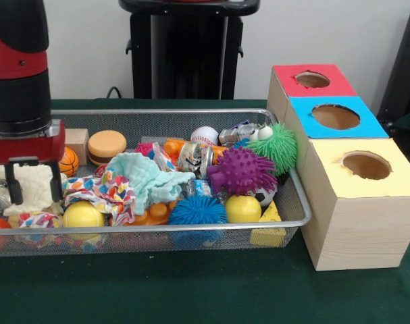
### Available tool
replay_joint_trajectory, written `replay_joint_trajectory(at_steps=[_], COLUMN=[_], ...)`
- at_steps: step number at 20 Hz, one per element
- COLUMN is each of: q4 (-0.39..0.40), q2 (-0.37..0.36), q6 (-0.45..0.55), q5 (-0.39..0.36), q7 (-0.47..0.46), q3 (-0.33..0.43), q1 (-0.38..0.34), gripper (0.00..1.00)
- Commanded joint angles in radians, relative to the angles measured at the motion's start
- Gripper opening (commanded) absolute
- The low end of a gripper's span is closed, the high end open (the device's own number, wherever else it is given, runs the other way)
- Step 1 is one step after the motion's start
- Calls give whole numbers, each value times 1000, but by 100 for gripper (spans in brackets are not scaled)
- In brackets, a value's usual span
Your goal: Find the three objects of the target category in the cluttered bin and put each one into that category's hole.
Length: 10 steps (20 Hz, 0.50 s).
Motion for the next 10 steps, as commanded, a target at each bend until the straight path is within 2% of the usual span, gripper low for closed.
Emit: replay_joint_trajectory(at_steps=[1,5,10], q4=[-15,6,59], q2=[83,140,180], q6=[-42,-110,-211], q5=[-64,-85,-110], q7=[-334,-310,-227], q3=[28,18,-4], q1=[-25,-48,-69], gripper=[100,100,100])
